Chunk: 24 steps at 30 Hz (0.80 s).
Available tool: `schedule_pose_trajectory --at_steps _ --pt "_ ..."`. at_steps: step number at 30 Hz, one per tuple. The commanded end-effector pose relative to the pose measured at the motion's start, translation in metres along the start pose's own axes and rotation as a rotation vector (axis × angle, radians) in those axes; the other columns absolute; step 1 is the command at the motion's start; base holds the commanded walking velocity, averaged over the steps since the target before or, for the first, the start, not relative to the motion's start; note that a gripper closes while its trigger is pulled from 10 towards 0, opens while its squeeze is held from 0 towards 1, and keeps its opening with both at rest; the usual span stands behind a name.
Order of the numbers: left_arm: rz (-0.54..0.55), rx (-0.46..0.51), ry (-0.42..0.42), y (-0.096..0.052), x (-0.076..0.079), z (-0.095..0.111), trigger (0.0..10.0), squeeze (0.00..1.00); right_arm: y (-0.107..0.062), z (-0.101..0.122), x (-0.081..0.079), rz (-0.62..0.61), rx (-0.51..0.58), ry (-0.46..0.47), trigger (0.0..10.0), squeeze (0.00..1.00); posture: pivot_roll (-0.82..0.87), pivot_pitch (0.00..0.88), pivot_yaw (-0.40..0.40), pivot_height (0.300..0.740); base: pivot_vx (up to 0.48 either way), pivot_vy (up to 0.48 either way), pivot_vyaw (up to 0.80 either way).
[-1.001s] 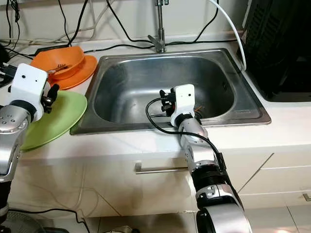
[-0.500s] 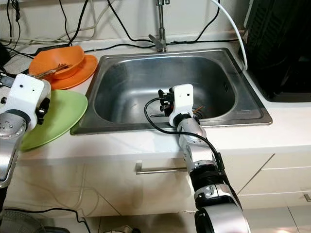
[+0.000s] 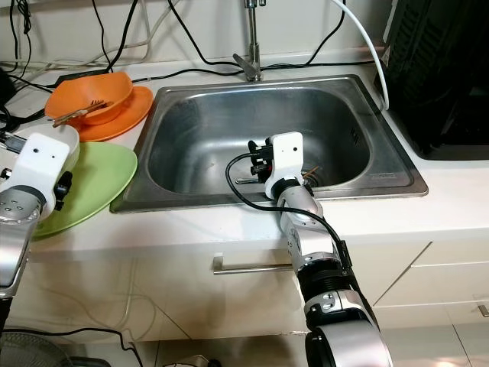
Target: Kitchen organization
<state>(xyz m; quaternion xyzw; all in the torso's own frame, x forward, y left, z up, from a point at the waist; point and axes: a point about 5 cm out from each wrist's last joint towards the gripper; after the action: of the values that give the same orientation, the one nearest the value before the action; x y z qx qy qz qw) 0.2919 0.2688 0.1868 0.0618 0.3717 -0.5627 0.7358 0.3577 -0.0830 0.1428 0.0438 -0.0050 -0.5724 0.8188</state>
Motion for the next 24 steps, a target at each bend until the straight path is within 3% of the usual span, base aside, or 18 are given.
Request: schedule_pose_trajectory --at_steps 1,4,6,8,9,24 --pt "0.013 -0.016 0.023 0.002 -0.003 -0.002 10.0 0.00 -0.001 -0.008 -0.004 0.007 -0.038 0.005 10.0 0.00 0.24 0.049 0.117 0.740 0.000 0.000 0.00" --pt "0.010 -0.024 0.036 0.007 -0.002 -0.005 10.0 0.00 -0.003 -0.009 -0.005 0.008 -0.036 0.005 10.0 0.00 0.22 0.043 0.122 0.740 0.000 0.000 0.00" --pt "0.004 -0.031 0.049 0.011 0.000 -0.007 8.0 0.00 -0.003 -0.009 -0.005 0.008 -0.034 0.004 10.0 0.00 0.22 0.042 0.123 0.740 0.000 0.000 0.00" --pt "0.001 -0.034 0.053 0.012 0.000 -0.008 8.0 0.00 -0.003 -0.008 -0.004 0.006 -0.034 0.004 10.0 0.00 0.22 0.042 0.123 0.740 0.000 0.000 0.00" --pt "-0.001 -0.034 0.057 0.013 0.001 -0.009 0.0 0.00 -0.003 -0.009 -0.004 0.005 -0.034 0.003 10.0 0.00 0.21 0.036 0.126 0.740 0.000 0.000 0.00" --pt "0.001 -0.022 0.071 0.018 0.001 -0.011 0.0 0.00 -0.003 -0.009 -0.005 0.009 -0.034 0.002 10.0 0.00 0.21 0.024 0.123 0.740 0.000 0.000 0.00"
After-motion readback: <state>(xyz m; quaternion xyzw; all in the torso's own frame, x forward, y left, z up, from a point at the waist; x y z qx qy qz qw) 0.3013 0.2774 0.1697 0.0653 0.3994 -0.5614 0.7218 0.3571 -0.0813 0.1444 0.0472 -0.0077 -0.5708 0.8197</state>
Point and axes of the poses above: a point about 5 cm out from each wrist's last joint towards the gripper, its own y axis pointing out of the wrist towards the gripper, its own z axis along the axis of the wrist's last joint, x = y × z
